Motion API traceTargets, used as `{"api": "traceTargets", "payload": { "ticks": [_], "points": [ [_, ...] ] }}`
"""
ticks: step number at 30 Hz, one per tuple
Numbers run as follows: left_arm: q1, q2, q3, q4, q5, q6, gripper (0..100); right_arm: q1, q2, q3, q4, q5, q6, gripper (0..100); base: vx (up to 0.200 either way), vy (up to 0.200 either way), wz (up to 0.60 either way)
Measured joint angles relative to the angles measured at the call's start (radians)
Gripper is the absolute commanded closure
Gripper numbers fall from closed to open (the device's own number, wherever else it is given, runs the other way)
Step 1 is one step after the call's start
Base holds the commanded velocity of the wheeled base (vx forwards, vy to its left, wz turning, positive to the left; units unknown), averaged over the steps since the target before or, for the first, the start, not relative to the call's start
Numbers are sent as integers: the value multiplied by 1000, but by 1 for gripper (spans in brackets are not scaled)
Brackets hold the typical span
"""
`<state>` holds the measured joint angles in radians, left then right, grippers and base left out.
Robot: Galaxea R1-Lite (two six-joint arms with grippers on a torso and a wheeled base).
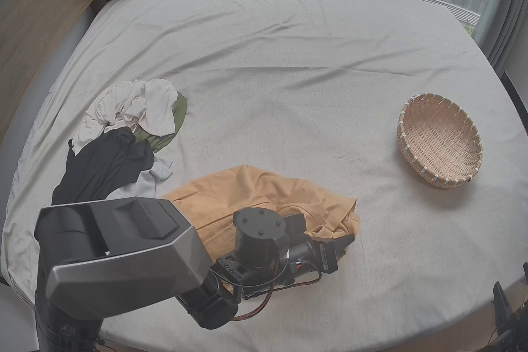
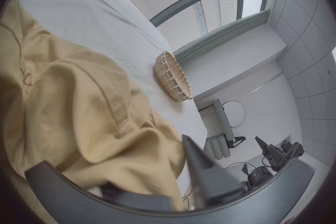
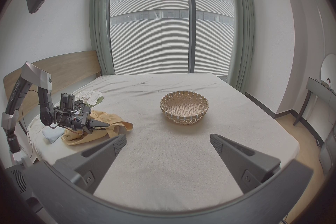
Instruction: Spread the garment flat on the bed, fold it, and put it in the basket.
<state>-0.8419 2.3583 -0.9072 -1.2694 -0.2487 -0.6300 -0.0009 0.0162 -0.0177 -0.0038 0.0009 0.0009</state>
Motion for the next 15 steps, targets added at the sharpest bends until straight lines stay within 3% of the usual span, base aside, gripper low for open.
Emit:
{"api": "traceTargets", "payload": {
  "ticks": [10,15],
  "points": [
    [-27,11,81,-9,79,2,0,1,0,0,0,0,0,0,0,0,0],
    [-41,5,198,-111,87,2,0,1,0,0,0,0,0,0,0,0,0]
  ]
}}
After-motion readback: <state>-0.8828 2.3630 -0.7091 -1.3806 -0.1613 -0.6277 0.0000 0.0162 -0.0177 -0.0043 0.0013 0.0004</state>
